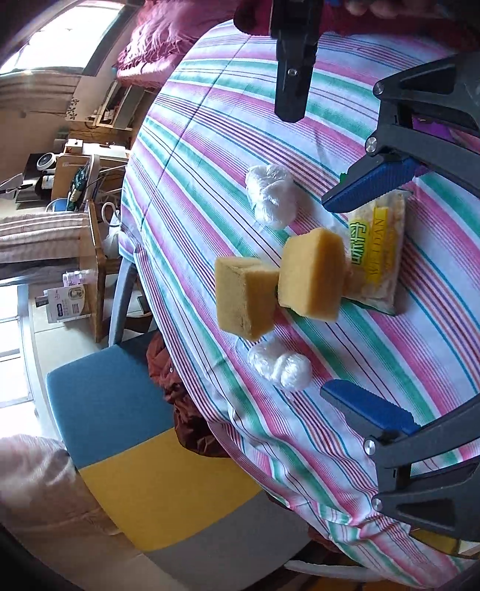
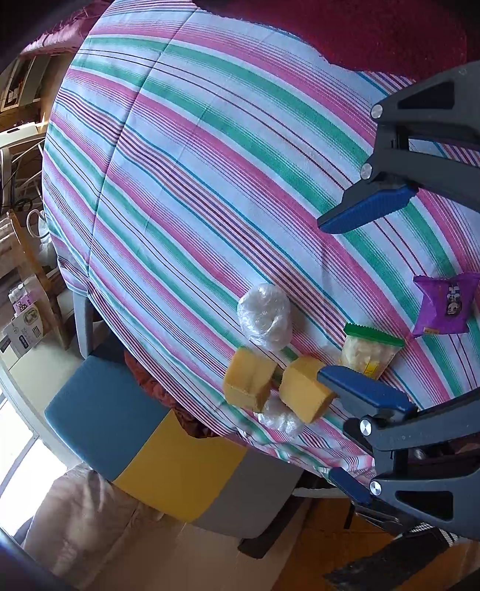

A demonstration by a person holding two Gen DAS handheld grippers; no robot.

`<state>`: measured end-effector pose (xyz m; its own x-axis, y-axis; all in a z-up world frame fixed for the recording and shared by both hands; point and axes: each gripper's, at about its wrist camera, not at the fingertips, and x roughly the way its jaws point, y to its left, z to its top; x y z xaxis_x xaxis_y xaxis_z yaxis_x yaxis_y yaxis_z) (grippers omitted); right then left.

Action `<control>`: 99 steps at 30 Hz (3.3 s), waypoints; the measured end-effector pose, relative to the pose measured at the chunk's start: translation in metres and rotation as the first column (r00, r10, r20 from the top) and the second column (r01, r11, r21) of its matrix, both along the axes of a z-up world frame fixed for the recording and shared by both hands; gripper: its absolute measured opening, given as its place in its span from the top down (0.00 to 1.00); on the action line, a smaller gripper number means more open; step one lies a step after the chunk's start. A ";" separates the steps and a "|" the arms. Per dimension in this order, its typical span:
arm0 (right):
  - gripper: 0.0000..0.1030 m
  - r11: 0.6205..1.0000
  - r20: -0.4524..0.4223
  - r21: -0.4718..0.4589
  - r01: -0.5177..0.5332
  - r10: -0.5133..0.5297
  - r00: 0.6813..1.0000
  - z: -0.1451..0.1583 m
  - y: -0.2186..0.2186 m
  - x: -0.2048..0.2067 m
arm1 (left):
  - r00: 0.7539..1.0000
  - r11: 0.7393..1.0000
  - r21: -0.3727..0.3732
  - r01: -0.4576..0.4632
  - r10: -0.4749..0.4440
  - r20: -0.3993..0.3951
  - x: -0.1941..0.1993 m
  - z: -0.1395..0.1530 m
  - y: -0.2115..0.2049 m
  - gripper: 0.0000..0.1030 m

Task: Organize objects
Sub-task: 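Grasp a yellow sponge cake with the left tool, then grasp the plastic-wrapped white bundle with the right tool, then carry the sponge cake toward the tray with the left tool while the right tool holds the bundle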

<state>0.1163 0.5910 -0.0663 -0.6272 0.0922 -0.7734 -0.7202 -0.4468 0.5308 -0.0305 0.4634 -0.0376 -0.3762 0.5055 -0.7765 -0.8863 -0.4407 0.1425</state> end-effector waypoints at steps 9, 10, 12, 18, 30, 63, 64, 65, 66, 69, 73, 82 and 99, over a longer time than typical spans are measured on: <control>0.27 1.000 0.012 -0.026 -0.012 0.012 1.000 -0.007 0.002 -0.005 | 0.999 0.998 -0.048 0.037 -0.038 -0.008 -0.015 -0.034 0.036 0.40; 0.27 1.000 0.012 -0.026 -0.010 0.010 1.000 -0.007 0.003 -0.005 | 0.999 0.998 -0.047 0.039 -0.038 0.027 -0.017 -0.036 0.037 0.46; 0.27 1.000 0.013 -0.027 -0.003 0.003 1.000 -0.007 0.004 -0.003 | 0.998 1.000 0.008 0.002 -0.003 0.057 -0.021 -0.028 0.025 0.47; 0.27 1.000 0.018 -0.021 0.004 -0.004 1.000 -0.006 0.005 -0.002 | 0.988 0.980 0.147 -0.131 0.117 0.100 -0.015 0.010 -0.050 0.47; 0.27 0.995 0.038 -0.001 -0.104 0.104 0.994 -0.004 -0.008 -0.018 | 0.961 0.962 0.042 -0.270 0.267 0.071 0.031 -0.053 -0.147 0.47; 0.25 0.965 0.349 0.169 -0.203 0.134 0.927 -0.023 0.016 -0.115 | 0.968 0.964 0.094 -0.248 0.244 0.056 0.031 -0.071 -0.155 0.44; 0.25 0.961 0.373 0.178 -0.211 0.132 0.918 -0.027 0.017 -0.120 | 0.968 0.964 0.094 -0.248 0.244 0.055 0.031 -0.071 -0.155 0.44; 0.29 0.957 0.388 0.187 -0.223 0.136 0.911 -0.031 0.018 -0.123 | 0.968 0.964 0.094 -0.248 0.244 0.055 0.031 -0.071 -0.154 0.44; 0.45 0.951 0.396 0.193 -0.240 0.148 0.906 -0.033 0.017 -0.125 | 0.968 0.964 0.094 -0.248 0.244 0.054 0.031 -0.071 -0.154 0.44; 0.57 0.937 0.364 0.234 -0.260 0.163 0.917 -0.024 0.010 -0.118 | 0.968 0.964 0.094 -0.248 0.244 0.054 0.031 -0.072 -0.154 0.43; 0.57 0.926 0.325 0.229 -0.301 0.218 0.920 -0.023 -0.005 -0.107 | 0.968 0.964 0.092 -0.250 0.246 0.051 0.031 -0.072 -0.154 0.43; 0.57 0.915 0.365 0.235 -0.327 0.229 0.902 -0.030 -0.006 -0.114 | 0.968 0.964 0.091 -0.249 0.246 0.048 0.030 -0.072 -0.154 0.42; 0.57 0.904 0.374 0.255 -0.344 0.235 0.897 -0.032 -0.005 -0.119 | 0.969 0.965 0.090 -0.248 0.247 0.030 0.031 -0.070 -0.156 0.44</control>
